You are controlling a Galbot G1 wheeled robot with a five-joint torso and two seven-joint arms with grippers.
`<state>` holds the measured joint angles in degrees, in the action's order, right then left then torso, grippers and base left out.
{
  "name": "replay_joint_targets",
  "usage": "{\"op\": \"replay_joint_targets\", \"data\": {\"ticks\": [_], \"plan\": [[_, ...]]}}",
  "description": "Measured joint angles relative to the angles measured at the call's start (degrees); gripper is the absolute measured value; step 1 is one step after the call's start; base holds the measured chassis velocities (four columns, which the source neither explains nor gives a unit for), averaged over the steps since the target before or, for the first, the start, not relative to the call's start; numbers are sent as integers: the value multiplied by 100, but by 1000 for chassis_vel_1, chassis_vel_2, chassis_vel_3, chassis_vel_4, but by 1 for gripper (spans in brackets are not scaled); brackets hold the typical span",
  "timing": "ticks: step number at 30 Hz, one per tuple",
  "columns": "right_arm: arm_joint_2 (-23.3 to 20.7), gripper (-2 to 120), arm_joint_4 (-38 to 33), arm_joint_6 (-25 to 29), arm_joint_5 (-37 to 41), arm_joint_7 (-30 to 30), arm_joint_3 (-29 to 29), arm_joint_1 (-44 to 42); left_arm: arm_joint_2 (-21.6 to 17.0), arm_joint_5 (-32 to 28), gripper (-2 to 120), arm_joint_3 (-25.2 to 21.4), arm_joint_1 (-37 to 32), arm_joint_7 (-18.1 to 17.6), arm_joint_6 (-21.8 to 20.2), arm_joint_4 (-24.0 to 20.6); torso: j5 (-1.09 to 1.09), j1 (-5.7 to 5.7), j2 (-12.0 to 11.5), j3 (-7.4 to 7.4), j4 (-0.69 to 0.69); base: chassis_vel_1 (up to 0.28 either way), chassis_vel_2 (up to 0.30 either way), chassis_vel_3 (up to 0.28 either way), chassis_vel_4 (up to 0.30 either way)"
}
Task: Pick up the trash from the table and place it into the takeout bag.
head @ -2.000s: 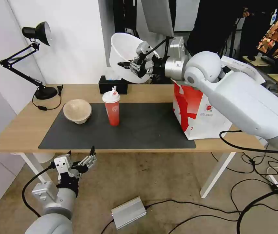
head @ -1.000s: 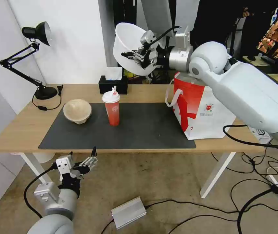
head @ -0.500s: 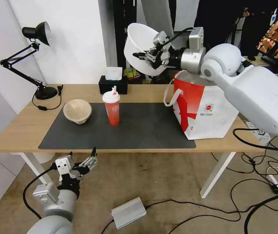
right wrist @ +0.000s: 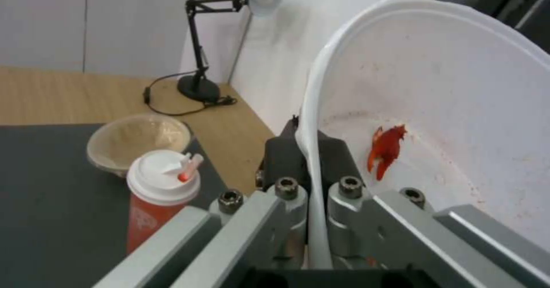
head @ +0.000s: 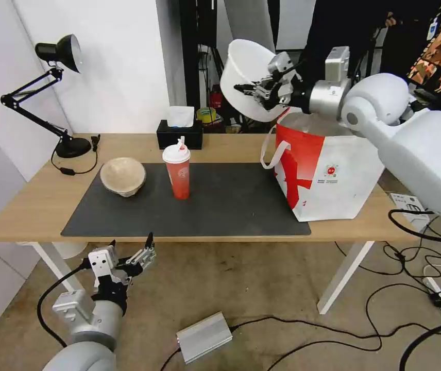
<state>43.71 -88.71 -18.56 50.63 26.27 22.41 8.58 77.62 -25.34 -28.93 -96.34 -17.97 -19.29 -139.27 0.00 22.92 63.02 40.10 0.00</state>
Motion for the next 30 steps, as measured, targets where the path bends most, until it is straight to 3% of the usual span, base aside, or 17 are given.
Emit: {"op": "replay_joint_targets", "data": {"ticks": [30], "plan": [[-605,0,-24,98,-52,67,-958,-1116,-112,13,100,107,39,-24,-4,55,0,0,0,0,0,0,0,0,0]]}}
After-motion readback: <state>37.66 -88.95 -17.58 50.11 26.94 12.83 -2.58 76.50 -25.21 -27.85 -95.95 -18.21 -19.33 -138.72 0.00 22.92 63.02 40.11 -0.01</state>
